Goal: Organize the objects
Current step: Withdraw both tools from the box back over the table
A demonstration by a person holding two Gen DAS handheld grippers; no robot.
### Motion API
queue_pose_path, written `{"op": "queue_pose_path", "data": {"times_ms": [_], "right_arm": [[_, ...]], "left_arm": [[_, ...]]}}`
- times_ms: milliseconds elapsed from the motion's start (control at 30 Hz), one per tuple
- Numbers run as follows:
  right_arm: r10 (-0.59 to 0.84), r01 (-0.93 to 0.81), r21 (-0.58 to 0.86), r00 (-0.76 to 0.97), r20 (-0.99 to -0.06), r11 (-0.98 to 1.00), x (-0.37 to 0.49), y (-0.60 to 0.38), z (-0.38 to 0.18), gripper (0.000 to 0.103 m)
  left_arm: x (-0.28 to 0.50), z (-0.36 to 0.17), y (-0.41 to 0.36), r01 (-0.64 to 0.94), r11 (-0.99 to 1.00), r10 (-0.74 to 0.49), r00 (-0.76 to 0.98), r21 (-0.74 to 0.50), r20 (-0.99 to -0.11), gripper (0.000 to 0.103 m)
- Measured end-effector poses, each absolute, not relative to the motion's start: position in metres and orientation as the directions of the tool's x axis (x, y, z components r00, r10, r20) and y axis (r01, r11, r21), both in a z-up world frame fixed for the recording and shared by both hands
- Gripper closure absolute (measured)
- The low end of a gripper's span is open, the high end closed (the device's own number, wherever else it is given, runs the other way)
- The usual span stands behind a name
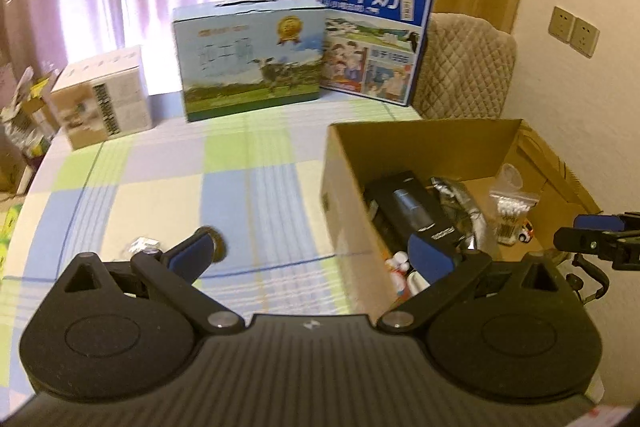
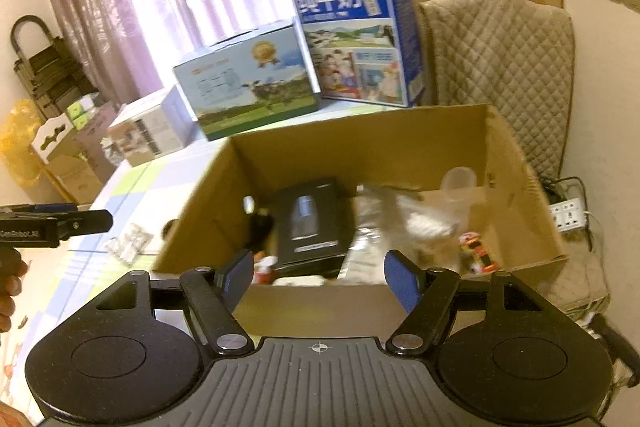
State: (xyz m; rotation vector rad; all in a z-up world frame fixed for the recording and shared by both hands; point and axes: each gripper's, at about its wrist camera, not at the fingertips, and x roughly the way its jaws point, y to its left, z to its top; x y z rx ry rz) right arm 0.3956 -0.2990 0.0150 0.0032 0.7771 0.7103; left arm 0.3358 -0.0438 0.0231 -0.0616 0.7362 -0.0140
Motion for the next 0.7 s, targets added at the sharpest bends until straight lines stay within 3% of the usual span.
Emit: {"op": "queue_pose_path", "data": {"times_ms": [700], "right_arm": [[0.645,-0.687,0.286,0.342,-0.684,0.668,0.302,-0.168,-0.009,0.034]], "left_arm": [[0.263,0.007,0.069,-0.102,0.991,0.009,0.699,-0.086,-0.715,0.001]]}}
